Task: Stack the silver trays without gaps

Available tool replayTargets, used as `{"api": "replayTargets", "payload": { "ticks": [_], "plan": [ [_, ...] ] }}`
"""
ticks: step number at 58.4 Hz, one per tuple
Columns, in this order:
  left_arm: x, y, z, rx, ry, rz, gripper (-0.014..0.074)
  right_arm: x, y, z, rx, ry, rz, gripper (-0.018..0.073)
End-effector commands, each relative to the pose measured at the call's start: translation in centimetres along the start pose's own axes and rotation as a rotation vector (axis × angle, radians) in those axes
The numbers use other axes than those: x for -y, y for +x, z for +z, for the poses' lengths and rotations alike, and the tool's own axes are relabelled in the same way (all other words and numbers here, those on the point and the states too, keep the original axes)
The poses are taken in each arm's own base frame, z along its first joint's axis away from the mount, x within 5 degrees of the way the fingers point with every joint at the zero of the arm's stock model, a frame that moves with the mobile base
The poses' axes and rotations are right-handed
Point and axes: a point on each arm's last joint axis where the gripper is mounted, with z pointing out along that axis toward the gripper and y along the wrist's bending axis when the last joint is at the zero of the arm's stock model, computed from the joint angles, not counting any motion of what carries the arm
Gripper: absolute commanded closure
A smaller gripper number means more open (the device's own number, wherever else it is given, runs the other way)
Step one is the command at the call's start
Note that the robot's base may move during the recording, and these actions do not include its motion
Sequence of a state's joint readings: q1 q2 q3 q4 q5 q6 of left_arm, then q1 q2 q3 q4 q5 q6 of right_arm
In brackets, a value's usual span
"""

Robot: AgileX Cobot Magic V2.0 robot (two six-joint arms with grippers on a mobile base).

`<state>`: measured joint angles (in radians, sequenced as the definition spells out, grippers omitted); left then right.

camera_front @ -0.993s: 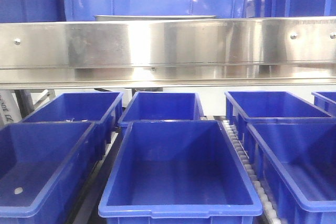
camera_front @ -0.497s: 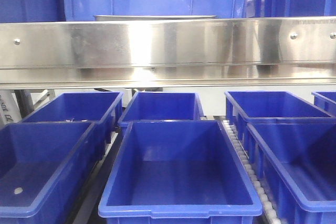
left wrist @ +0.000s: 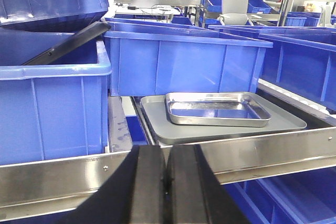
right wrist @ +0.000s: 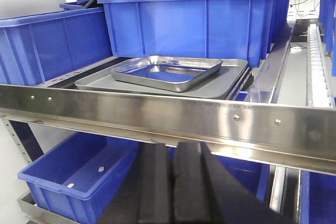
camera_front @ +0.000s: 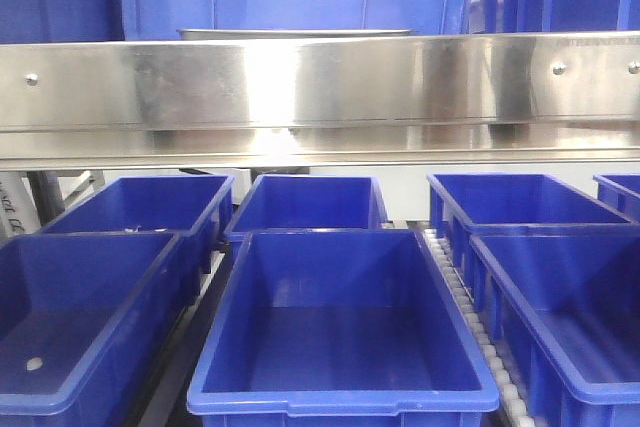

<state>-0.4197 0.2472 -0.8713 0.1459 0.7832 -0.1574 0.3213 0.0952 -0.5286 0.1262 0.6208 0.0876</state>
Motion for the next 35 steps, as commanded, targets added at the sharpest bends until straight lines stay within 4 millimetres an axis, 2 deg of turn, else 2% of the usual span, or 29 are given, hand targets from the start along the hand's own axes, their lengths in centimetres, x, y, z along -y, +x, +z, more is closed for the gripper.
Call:
{"api": "replayTargets", "payload": {
  "ticks": [1,11,21,29,35],
  "plan": [
    [0.0,0.0,-0.1,0.012,0.005,-0.013,0.0611,0.0,-0.1,-0.1,0.026,-0.002,-0.009,0.0640],
    [0.0,0.0,-0.1,0.012,0.005,-0.013,0.0611,0.1,0.1,0.1,0.022,0.019,-0.006,0.0640],
    [0.0,0.0,-0.1,0.012,0.005,-0.013,0.0611,0.8,0.3,0.5,0.102,0.170,-0.031,0.0640],
    [0.0,-0.1,-0.1,0.014,0.005,-0.013,0.0611,1.6,0.7,0.8,0.254,0.328,-0.058,0.0640],
    [0.0,-0.1,-0.1,0.015,0.006,-0.013,0.0611,2.3,1.6,1.0,0.384,0.421,-0.085,0.0640]
  ]
}}
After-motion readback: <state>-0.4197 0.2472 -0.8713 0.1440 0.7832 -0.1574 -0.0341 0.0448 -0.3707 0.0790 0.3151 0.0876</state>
